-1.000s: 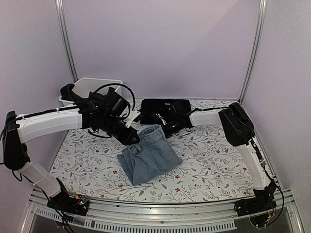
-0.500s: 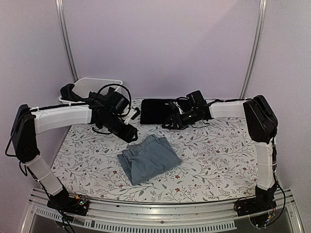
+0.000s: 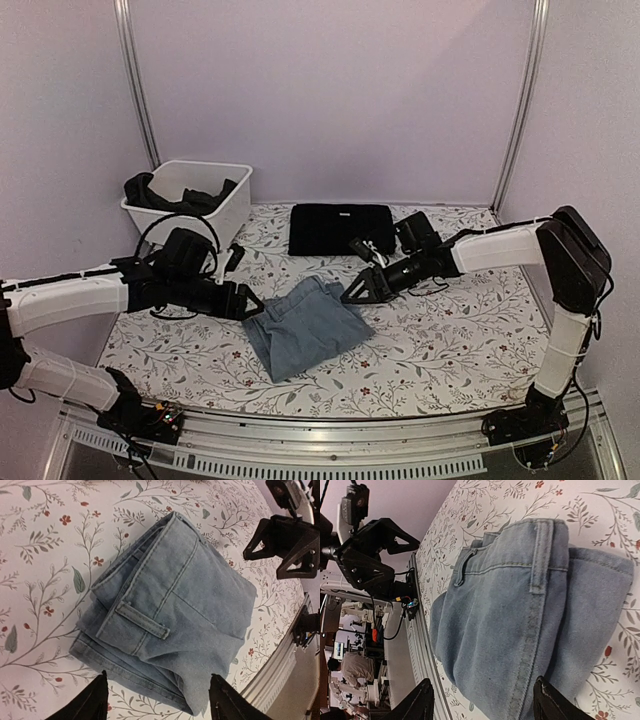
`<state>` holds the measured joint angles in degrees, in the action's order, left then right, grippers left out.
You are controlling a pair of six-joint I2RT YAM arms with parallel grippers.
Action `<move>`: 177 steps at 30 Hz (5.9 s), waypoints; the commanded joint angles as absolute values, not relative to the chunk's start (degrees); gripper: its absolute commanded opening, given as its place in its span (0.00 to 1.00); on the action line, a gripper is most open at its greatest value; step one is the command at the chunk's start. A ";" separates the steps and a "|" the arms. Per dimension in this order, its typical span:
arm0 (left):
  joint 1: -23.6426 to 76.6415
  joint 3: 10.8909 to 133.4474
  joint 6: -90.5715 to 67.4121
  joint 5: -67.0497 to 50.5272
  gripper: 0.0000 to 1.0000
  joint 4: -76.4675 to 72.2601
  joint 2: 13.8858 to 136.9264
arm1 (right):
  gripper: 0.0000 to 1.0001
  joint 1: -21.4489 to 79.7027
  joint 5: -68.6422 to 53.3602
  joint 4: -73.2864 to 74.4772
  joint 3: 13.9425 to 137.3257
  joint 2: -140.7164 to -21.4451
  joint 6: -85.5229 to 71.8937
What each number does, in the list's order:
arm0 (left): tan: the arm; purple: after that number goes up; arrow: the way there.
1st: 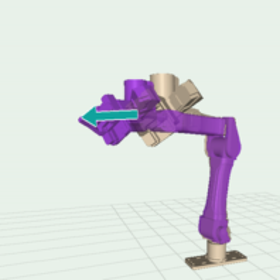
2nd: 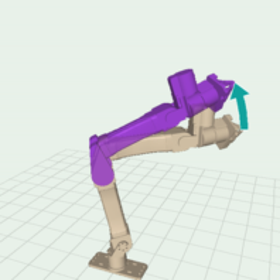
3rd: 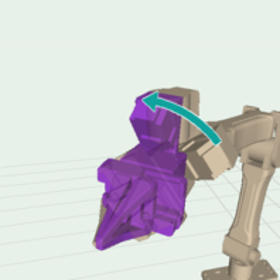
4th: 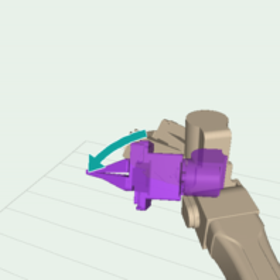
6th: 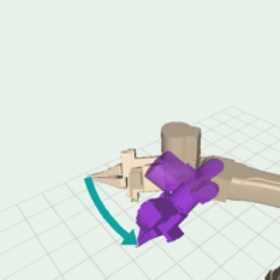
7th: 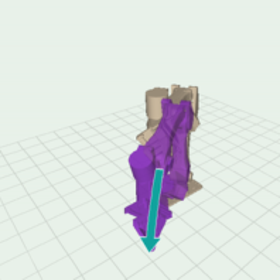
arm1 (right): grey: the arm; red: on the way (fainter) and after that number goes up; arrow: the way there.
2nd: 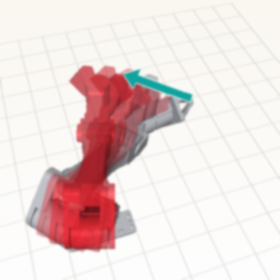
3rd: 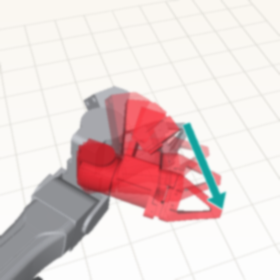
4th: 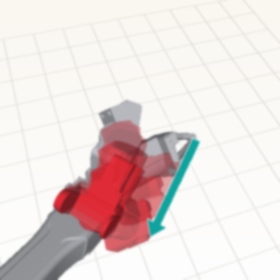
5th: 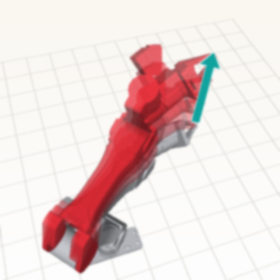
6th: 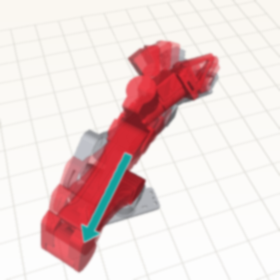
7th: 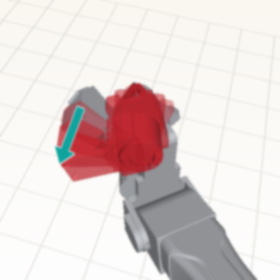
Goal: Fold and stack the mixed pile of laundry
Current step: Smooth out the square-folded skirt.
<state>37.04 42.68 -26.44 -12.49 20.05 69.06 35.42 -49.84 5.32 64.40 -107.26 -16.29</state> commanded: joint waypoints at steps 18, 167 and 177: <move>60.78 27.91 -49.14 -12.76 0.62 -2.75 75.02 | 0.67 38.72 -47.51 5.21 52.56 -105.60 -14.96; 45.85 31.84 -40.56 -10.87 0.42 -7.10 87.49 | 0.89 43.28 -40.00 -3.52 56.55 -113.60 -26.04; 44.04 27.06 -45.52 -6.11 0.77 -0.29 70.63 | 0.99 40.47 -31.14 5.74 48.46 -92.63 -24.90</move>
<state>44.56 29.15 -42.28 -9.47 -4.45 79.61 42.61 -37.28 -0.21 52.77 -99.68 -23.40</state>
